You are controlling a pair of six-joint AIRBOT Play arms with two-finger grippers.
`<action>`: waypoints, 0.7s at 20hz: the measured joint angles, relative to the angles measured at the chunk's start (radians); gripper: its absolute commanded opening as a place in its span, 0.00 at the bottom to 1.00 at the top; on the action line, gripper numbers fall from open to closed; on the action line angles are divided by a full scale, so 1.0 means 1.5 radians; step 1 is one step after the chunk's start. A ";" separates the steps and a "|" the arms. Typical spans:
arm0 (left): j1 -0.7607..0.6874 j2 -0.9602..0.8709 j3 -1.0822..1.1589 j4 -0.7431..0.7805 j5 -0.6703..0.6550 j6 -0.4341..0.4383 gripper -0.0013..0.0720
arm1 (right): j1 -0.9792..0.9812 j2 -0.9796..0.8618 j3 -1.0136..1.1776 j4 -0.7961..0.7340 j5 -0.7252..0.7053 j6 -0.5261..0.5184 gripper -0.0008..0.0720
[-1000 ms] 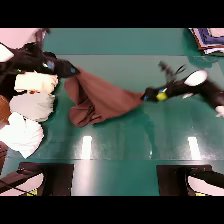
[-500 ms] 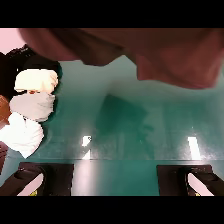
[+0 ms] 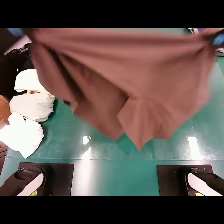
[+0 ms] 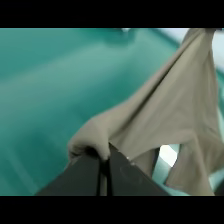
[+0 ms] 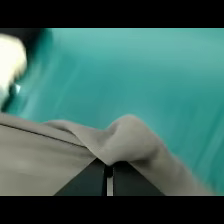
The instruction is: Fold the shirts.
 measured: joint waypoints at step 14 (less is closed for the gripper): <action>0.000 -0.027 -0.538 0.129 0.217 0.016 0.05 | 0.141 -0.310 -0.171 0.011 -0.205 0.004 0.63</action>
